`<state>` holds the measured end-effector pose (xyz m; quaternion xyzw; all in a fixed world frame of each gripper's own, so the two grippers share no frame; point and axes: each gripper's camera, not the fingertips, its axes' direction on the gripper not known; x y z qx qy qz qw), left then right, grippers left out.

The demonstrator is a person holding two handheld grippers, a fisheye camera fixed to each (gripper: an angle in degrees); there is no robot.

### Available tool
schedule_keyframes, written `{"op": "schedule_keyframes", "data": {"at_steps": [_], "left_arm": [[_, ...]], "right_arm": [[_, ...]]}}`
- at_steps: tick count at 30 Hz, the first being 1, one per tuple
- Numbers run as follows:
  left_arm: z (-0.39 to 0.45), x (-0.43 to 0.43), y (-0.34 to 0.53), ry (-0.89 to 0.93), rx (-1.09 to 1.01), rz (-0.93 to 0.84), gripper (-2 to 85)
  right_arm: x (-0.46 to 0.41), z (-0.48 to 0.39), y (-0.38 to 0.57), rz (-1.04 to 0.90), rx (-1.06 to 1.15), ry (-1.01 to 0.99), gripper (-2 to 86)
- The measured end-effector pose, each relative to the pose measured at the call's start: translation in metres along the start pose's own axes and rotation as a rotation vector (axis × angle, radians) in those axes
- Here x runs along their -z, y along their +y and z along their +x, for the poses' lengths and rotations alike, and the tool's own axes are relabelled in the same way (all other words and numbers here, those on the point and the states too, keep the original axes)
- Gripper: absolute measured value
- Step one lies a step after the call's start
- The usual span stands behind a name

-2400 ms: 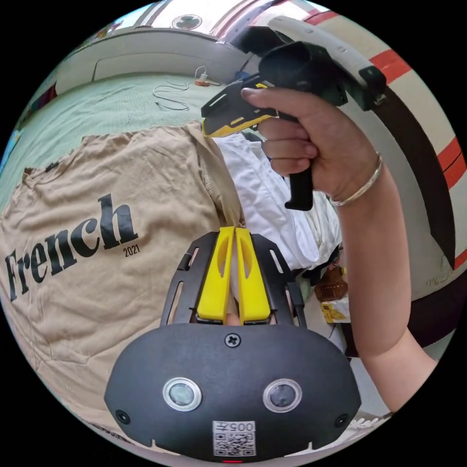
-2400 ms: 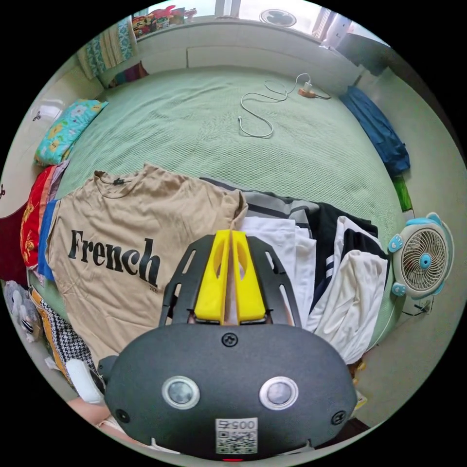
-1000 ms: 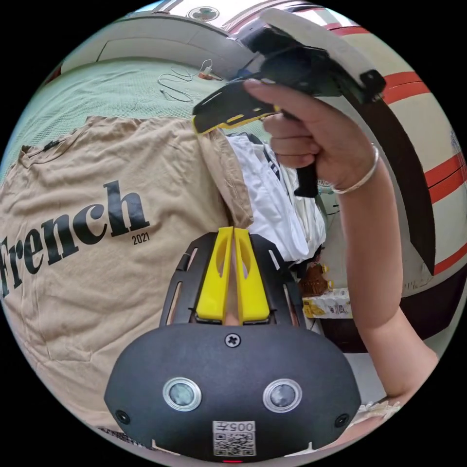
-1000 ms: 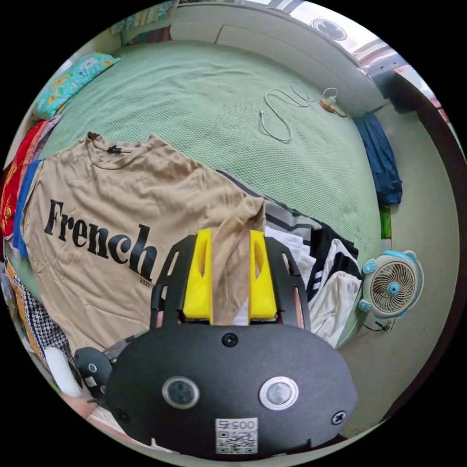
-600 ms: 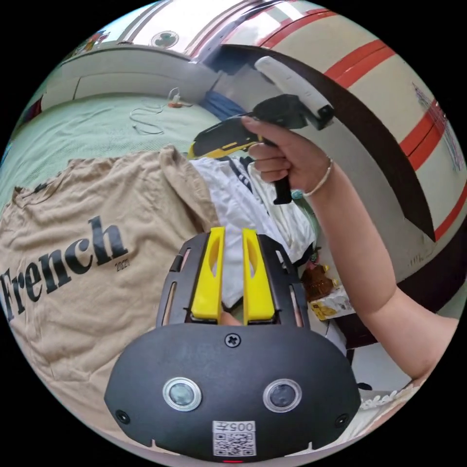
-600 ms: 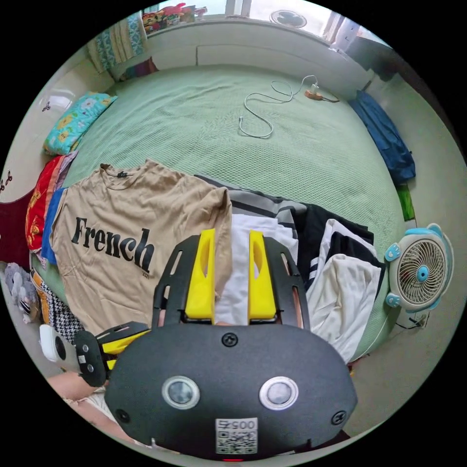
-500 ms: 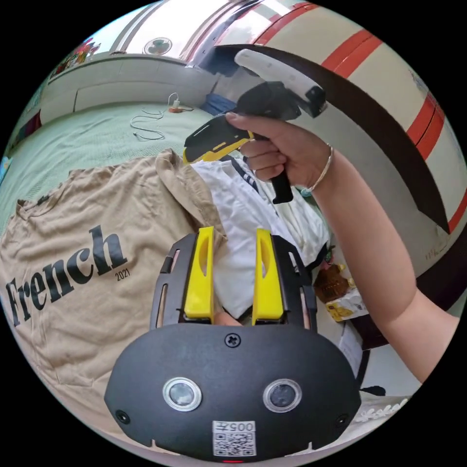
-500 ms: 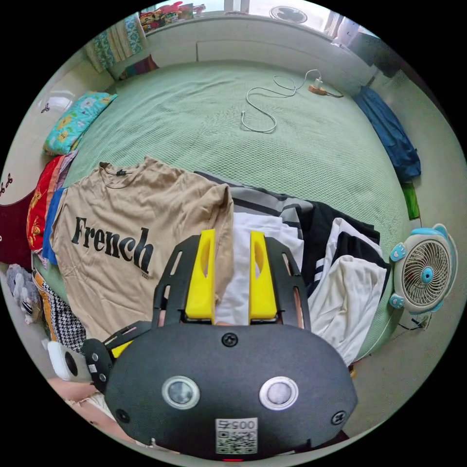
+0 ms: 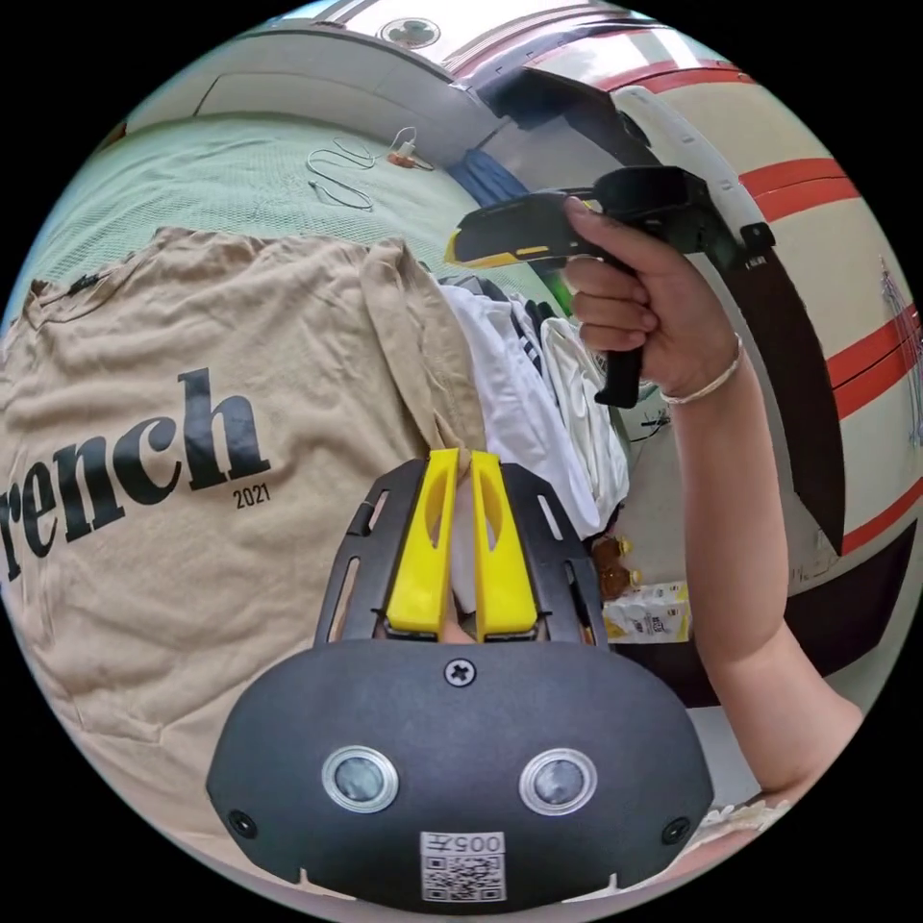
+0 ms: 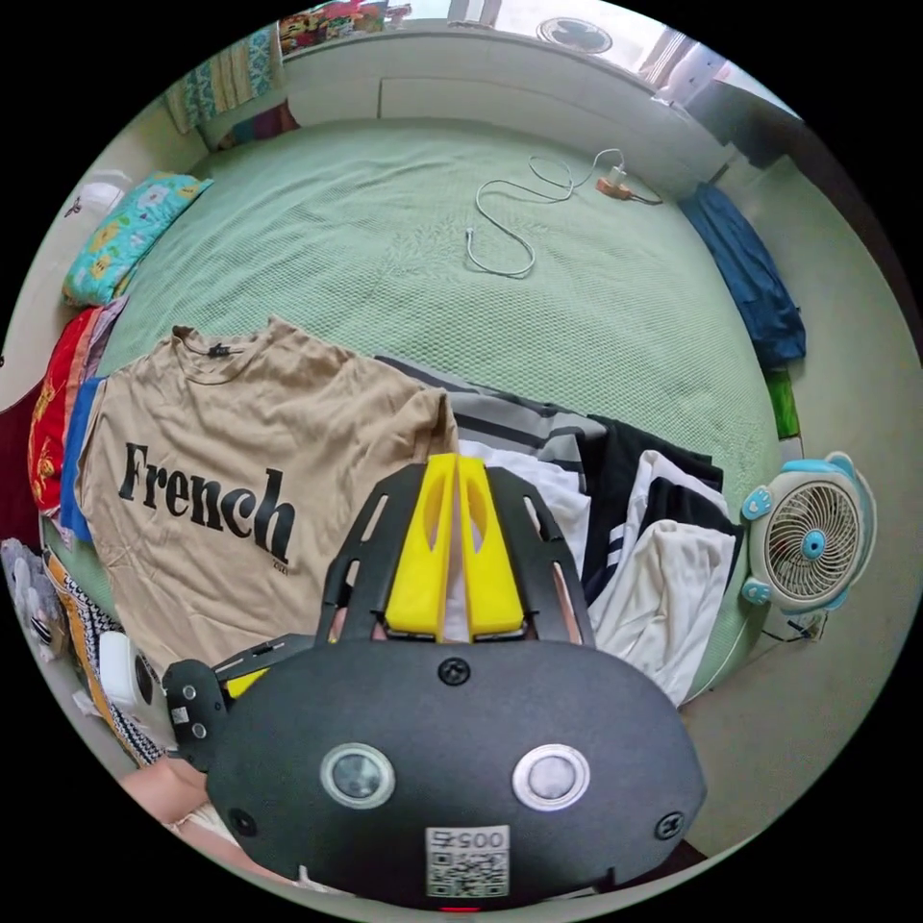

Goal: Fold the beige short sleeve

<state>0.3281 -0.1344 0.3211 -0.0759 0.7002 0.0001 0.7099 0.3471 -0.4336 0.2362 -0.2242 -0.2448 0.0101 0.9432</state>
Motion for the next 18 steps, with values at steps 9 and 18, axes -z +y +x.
{"op": "schedule_keyframes", "data": {"at_steps": [9, 18], "left_arm": [[-0.017, 0.036, 0.001, -0.045, -0.020, 0.006, 4.1], [-0.034, 0.064, -0.008, -0.012, -0.013, 0.010, 4.0]], "right_arm": [[-0.026, 0.006, -0.032, -0.064, 0.040, -0.017, 6.4], [-0.022, 0.014, -0.053, 0.006, -0.058, -0.116, -1.2]]}}
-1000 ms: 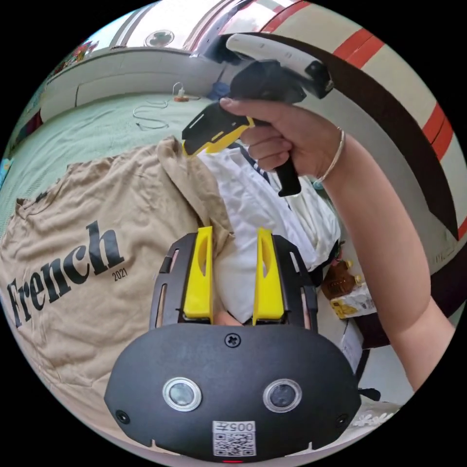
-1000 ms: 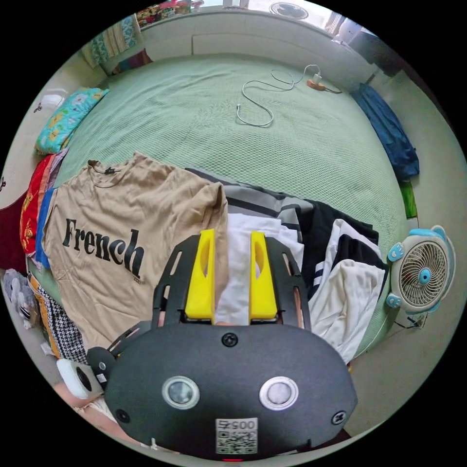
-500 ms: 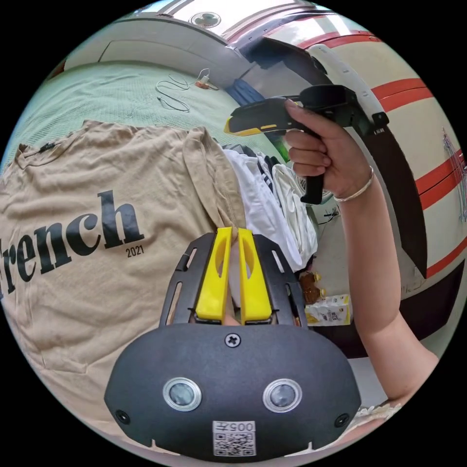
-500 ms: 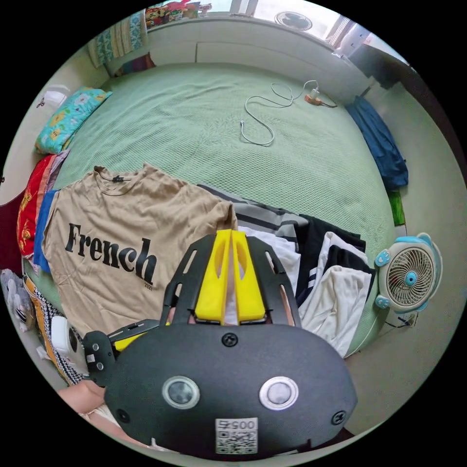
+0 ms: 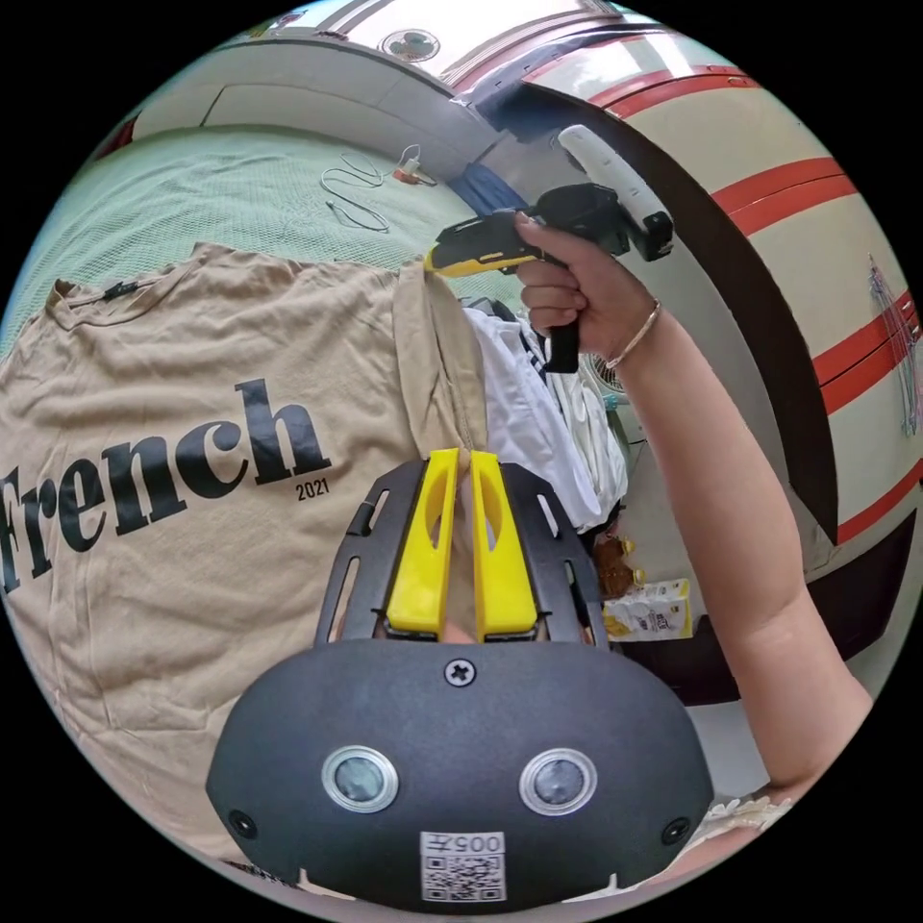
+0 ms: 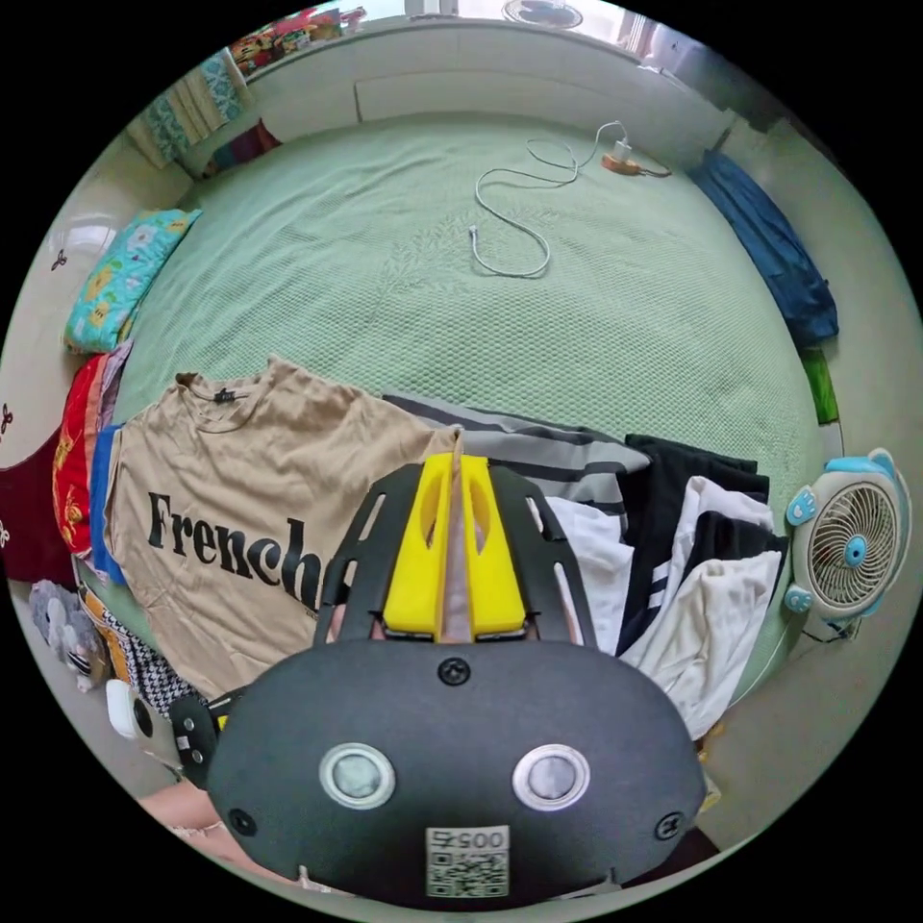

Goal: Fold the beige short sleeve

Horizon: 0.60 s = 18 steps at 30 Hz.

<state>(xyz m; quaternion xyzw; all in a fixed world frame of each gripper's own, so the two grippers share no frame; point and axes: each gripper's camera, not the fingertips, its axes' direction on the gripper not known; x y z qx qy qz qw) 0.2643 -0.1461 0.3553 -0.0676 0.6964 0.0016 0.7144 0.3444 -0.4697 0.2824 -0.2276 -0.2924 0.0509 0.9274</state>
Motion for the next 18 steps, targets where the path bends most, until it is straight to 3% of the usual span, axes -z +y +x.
{"op": "schedule_keyframes", "data": {"at_steps": [6, 15, 18], "left_arm": [[-0.022, 0.021, -0.003, -0.087, 0.062, -0.024, 4.0], [-0.077, 0.066, -0.006, -0.150, 0.253, -0.037, 2.1], [-0.078, 0.087, -0.009, -0.187, 0.260, 0.017, 1.4]], "right_arm": [[0.015, -0.067, -0.011, 0.006, 0.125, 0.012, -1.6], [-0.096, -0.134, -0.041, -0.149, 0.147, 0.237, 2.7], [-0.077, -0.115, -0.033, -0.079, 0.144, 0.047, 5.5]]}}
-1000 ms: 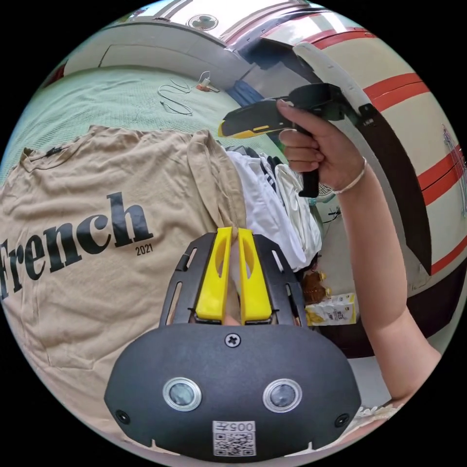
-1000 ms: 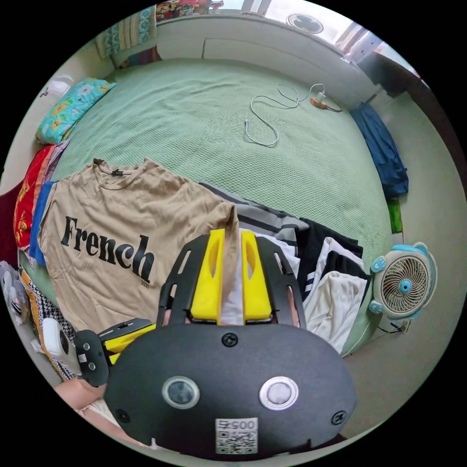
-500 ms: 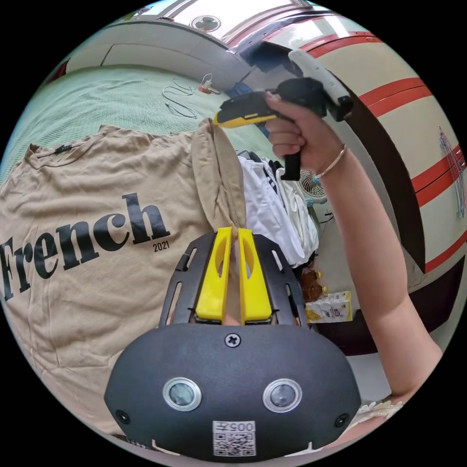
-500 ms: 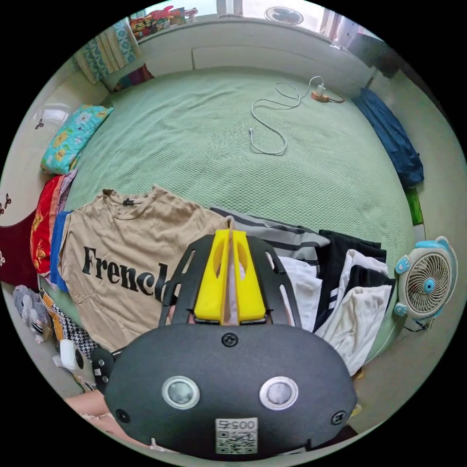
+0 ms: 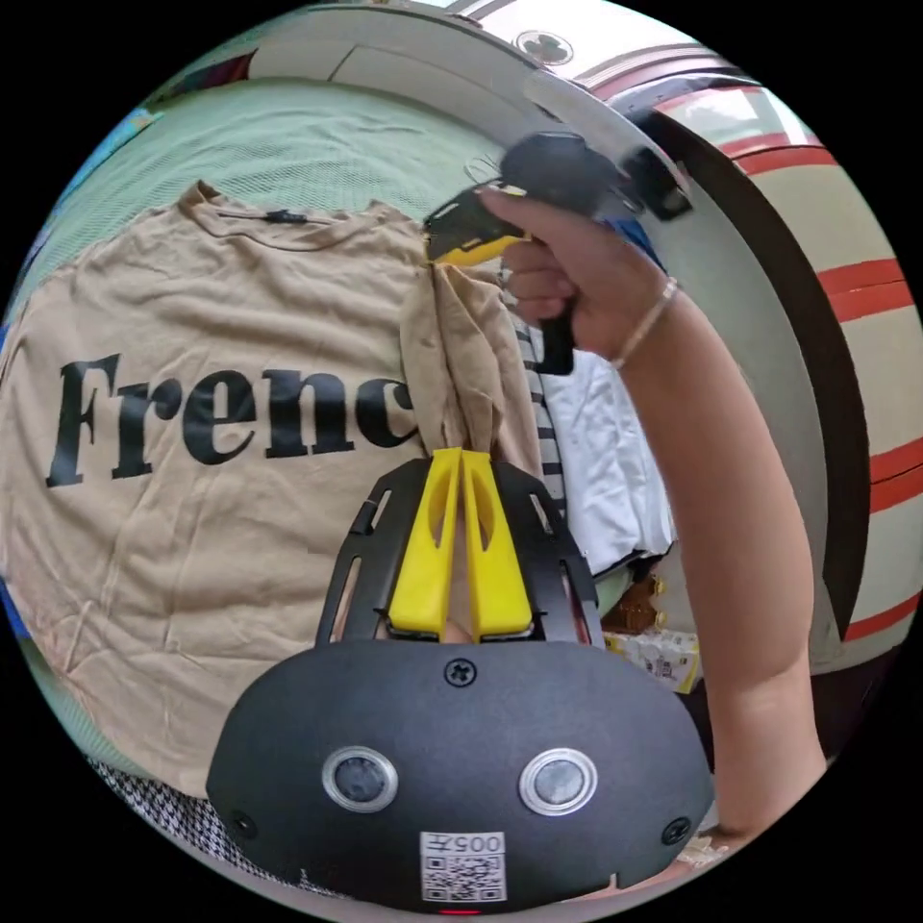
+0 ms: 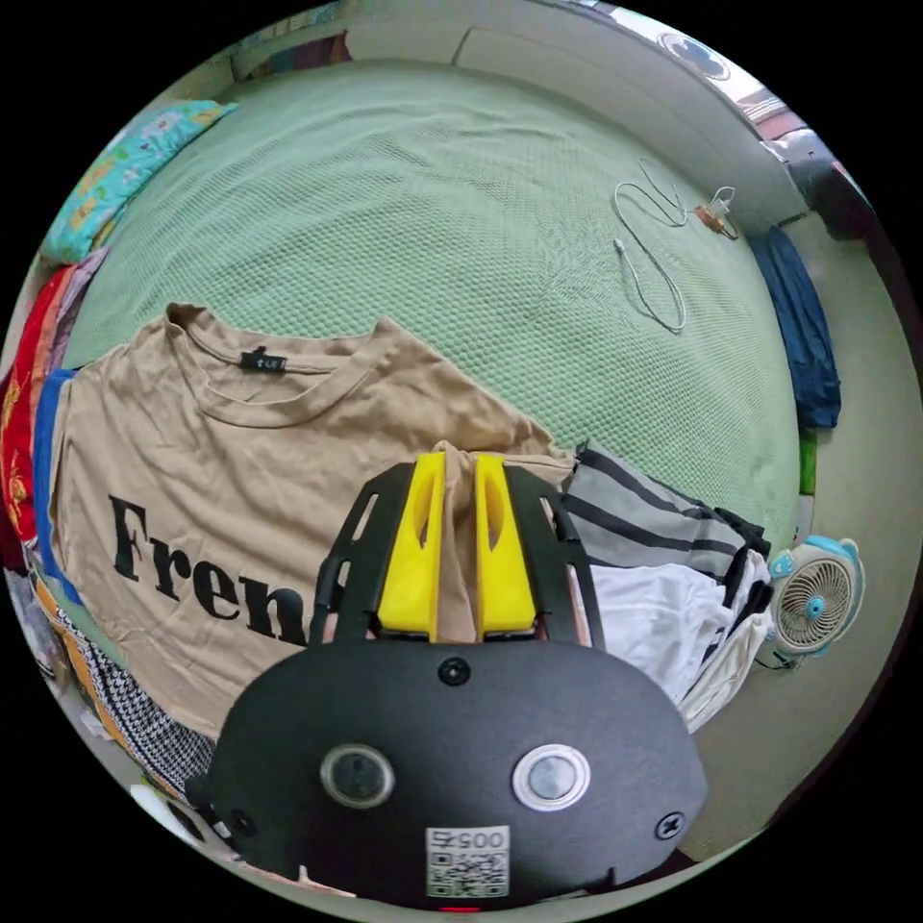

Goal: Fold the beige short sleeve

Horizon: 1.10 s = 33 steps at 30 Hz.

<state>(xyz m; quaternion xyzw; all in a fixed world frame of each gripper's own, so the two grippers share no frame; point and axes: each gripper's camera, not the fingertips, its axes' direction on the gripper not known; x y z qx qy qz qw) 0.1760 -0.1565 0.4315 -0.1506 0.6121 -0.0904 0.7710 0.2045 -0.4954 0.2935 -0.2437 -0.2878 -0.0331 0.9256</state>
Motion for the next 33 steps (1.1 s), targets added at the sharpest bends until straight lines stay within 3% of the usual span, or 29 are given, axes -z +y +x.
{"op": "schedule_keyframes", "data": {"at_steps": [8, 12, 16, 24, 28, 33], "left_arm": [[0.028, 0.012, -0.004, 0.034, -0.110, -0.043, 8.3], [0.034, 0.029, -0.007, -0.053, -0.114, -0.015, 8.8], [0.027, 0.035, -0.012, -0.007, -0.087, -0.058, 9.0], [0.027, 0.051, -0.026, -0.077, -0.051, -0.132, 7.8], [0.030, 0.056, -0.032, -0.069, -0.046, -0.173, 6.4], [0.033, 0.089, -0.033, 0.000, -0.015, -0.150, 5.8]], "right_arm": [[0.037, 0.069, 0.042, 0.140, -0.044, -0.190, 10.2], [0.030, 0.080, 0.046, 0.145, -0.061, -0.438, 9.2], [0.008, 0.057, 0.042, 0.120, 0.043, -0.193, 8.5], [-0.057, 0.019, 0.051, -0.009, 0.268, -0.061, 8.7], [-0.101, -0.003, 0.061, -0.060, 0.255, 0.146, 3.7], [-0.098, -0.002, 0.075, -0.019, 0.205, 0.175, -1.1]]}}
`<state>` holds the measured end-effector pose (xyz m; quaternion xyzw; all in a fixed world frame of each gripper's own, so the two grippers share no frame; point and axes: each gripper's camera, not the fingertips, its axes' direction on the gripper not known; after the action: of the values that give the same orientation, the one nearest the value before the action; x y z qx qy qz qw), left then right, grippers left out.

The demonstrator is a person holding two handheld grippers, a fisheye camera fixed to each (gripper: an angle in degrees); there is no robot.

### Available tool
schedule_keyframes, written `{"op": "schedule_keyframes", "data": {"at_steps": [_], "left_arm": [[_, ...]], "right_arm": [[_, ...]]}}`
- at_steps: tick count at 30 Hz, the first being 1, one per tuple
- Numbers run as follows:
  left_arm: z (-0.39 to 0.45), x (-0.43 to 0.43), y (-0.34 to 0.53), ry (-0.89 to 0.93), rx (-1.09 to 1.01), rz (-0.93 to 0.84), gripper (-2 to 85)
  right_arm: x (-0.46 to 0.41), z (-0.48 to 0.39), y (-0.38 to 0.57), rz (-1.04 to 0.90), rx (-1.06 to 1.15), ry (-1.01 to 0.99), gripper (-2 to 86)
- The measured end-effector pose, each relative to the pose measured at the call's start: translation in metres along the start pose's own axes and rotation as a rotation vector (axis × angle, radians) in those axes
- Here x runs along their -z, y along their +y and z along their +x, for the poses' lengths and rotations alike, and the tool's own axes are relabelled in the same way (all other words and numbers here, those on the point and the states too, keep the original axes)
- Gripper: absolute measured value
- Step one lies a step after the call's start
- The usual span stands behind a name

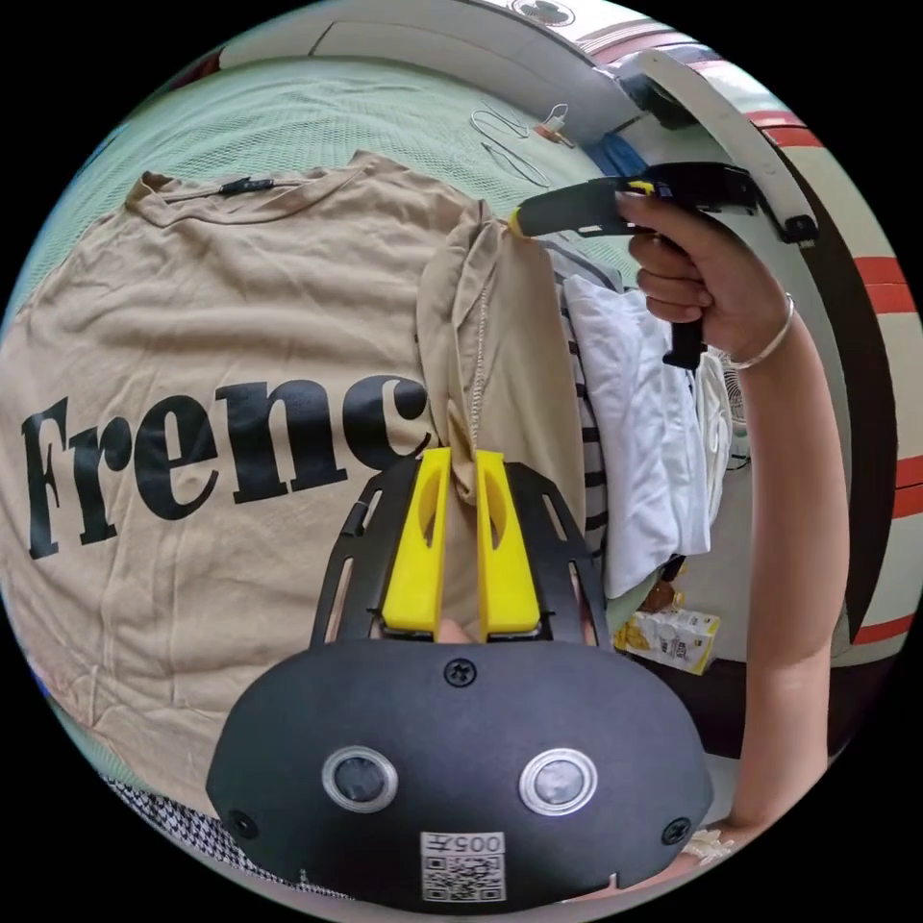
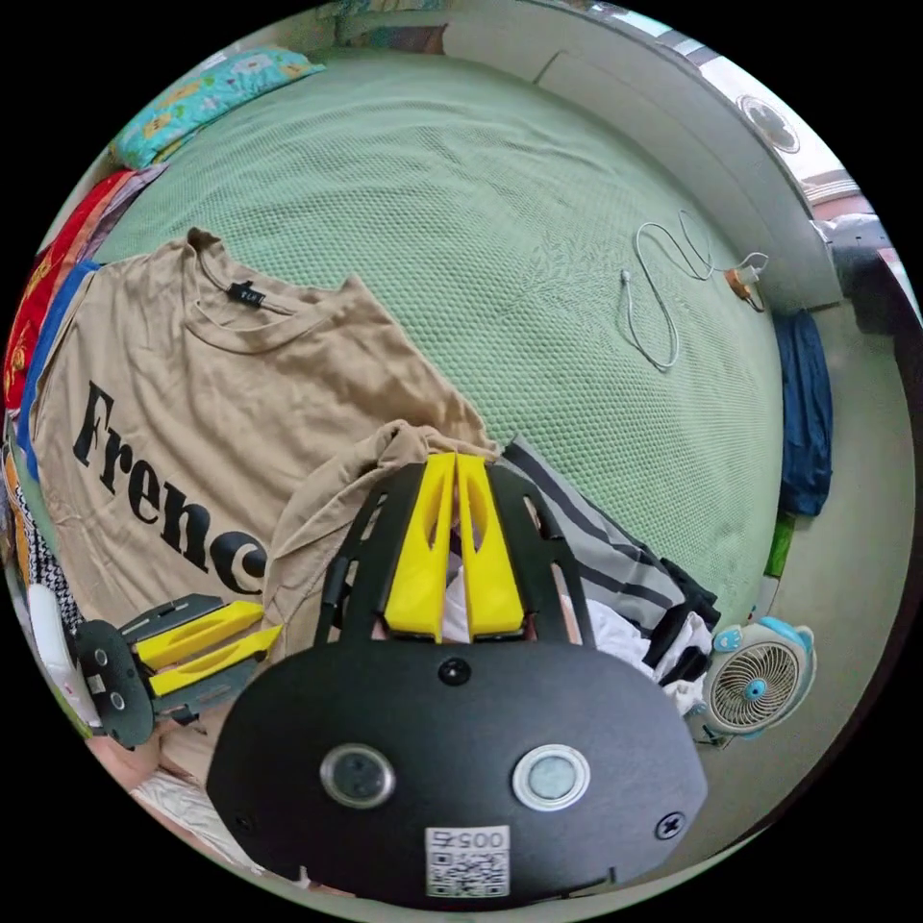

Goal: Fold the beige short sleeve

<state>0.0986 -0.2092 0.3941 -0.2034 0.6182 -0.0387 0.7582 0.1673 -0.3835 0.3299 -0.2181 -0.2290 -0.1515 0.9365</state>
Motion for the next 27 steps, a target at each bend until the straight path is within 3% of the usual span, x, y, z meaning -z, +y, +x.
{"op": "schedule_keyframes", "data": {"at_steps": [5, 9, 11, 13, 16, 21, 27], "left_arm": [[0.007, 0.030, 0.004, 0.029, 0.013, 0.007, 5.6], [0.016, 0.067, 0.018, 0.060, 0.015, 0.024, 5.2], [0.022, 0.088, 0.027, 0.043, 0.004, 0.035, 5.2], [0.028, 0.112, 0.038, 0.035, -0.006, 0.060, 5.3], [0.040, 0.163, 0.068, 0.038, -0.023, 0.142, 5.8], [0.071, 0.289, 0.144, -0.183, -0.056, 0.356, 5.6], [0.072, 0.416, 0.271, -0.381, -0.026, 0.457, 5.6]], "right_arm": [[-0.007, 0.005, 0.009, 0.011, -0.094, -0.038, -0.9], [-0.044, -0.013, 0.022, -0.059, -0.132, 0.109, 3.2], [-0.039, -0.017, 0.039, 0.009, -0.157, 0.087, 4.4], [-0.018, -0.023, 0.081, 0.170, -0.182, -0.044, 3.8], [0.013, -0.049, 0.163, 0.415, -0.175, -0.087, 2.6], [0.027, -0.116, 0.288, 0.541, -0.277, -0.216, -0.5], [0.037, -0.209, 0.361, 0.675, -0.186, -0.310, -1.0]]}}
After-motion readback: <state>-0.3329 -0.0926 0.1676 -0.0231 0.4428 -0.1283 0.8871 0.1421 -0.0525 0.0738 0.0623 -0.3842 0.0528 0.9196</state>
